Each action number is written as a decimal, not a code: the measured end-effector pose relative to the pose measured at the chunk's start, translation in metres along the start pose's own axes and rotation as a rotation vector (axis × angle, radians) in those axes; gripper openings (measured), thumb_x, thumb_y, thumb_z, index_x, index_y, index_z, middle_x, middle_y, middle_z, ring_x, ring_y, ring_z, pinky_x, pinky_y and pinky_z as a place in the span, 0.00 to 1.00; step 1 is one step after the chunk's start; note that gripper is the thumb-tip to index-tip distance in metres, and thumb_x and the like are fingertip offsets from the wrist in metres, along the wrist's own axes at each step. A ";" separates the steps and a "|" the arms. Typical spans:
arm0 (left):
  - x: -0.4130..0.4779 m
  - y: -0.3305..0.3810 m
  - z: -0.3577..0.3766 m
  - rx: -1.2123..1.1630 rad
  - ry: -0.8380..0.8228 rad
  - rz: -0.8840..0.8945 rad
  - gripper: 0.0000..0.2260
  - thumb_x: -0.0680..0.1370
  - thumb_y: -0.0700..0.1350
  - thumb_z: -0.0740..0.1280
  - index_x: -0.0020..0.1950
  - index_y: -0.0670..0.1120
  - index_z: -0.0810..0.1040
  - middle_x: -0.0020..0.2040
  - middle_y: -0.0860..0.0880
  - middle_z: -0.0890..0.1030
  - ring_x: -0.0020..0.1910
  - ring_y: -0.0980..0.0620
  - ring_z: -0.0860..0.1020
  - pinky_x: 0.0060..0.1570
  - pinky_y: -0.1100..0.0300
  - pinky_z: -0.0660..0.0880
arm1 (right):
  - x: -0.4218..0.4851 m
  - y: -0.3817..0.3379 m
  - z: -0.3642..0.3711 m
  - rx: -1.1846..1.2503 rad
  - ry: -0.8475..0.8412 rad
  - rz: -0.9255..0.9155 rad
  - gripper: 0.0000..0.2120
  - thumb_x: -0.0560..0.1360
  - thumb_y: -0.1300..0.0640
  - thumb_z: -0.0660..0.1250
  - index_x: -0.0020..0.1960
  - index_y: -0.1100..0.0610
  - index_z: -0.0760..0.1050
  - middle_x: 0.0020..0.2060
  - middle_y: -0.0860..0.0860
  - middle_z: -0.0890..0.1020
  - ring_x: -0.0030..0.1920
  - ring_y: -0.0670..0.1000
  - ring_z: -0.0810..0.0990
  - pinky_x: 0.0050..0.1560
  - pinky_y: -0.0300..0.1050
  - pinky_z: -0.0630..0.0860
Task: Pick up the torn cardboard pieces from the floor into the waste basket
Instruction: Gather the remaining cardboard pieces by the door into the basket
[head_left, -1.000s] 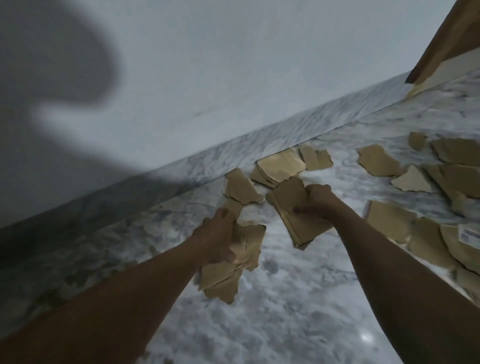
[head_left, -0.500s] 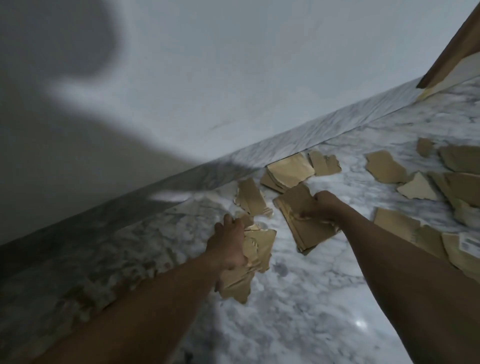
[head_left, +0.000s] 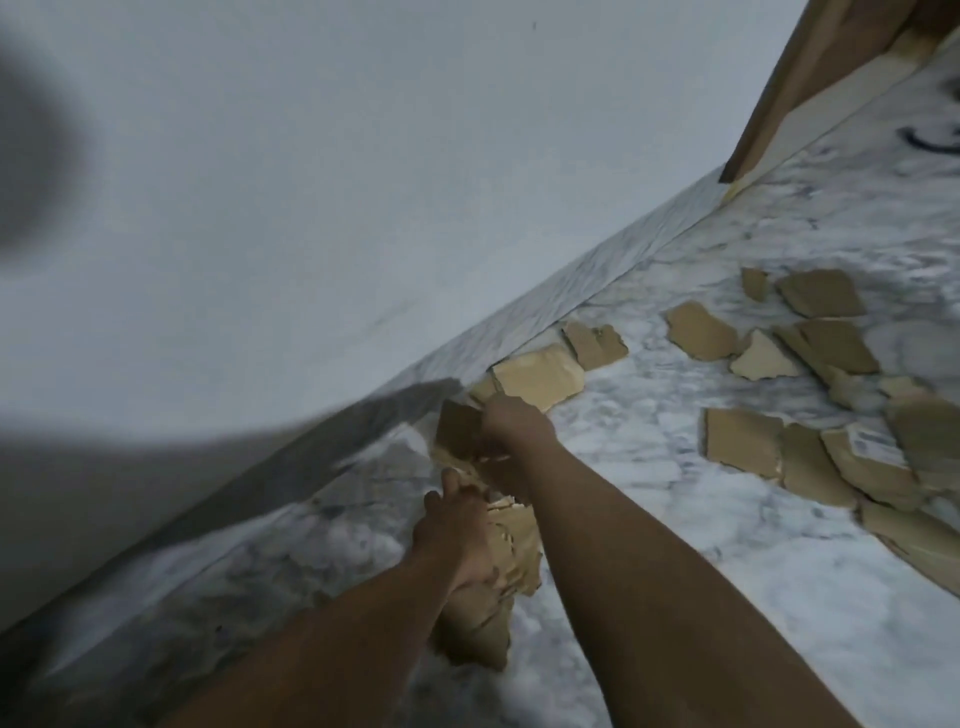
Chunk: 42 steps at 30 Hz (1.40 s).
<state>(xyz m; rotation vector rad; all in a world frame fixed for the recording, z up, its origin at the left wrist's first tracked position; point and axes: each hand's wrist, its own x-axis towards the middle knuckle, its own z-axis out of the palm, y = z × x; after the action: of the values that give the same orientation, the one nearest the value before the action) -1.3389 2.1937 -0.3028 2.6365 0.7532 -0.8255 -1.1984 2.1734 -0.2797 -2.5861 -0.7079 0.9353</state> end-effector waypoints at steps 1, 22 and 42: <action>0.003 -0.002 0.002 -0.006 -0.012 0.004 0.35 0.71 0.54 0.75 0.72 0.51 0.62 0.74 0.45 0.52 0.68 0.41 0.64 0.63 0.49 0.70 | 0.001 0.000 0.003 -0.007 0.008 0.016 0.16 0.72 0.57 0.71 0.58 0.58 0.75 0.48 0.54 0.79 0.48 0.56 0.79 0.46 0.46 0.72; 0.042 0.042 -0.055 0.078 0.208 0.446 0.19 0.77 0.47 0.67 0.66 0.46 0.68 0.66 0.44 0.62 0.65 0.40 0.64 0.60 0.44 0.70 | -0.154 0.156 0.001 -0.189 0.285 0.437 0.08 0.73 0.52 0.66 0.47 0.54 0.69 0.45 0.52 0.78 0.48 0.56 0.80 0.41 0.45 0.71; 0.089 0.098 -0.079 0.290 0.079 0.413 0.30 0.69 0.57 0.74 0.65 0.45 0.72 0.67 0.42 0.64 0.65 0.39 0.63 0.64 0.45 0.68 | -0.140 0.179 0.002 -0.110 0.342 0.376 0.05 0.74 0.56 0.65 0.45 0.53 0.68 0.41 0.50 0.73 0.44 0.54 0.76 0.41 0.44 0.69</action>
<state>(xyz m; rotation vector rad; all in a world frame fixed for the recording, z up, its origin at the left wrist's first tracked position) -1.1872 2.1797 -0.2824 2.9407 0.0915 -0.7591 -1.2311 1.9490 -0.2863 -2.9330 -0.1897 0.5303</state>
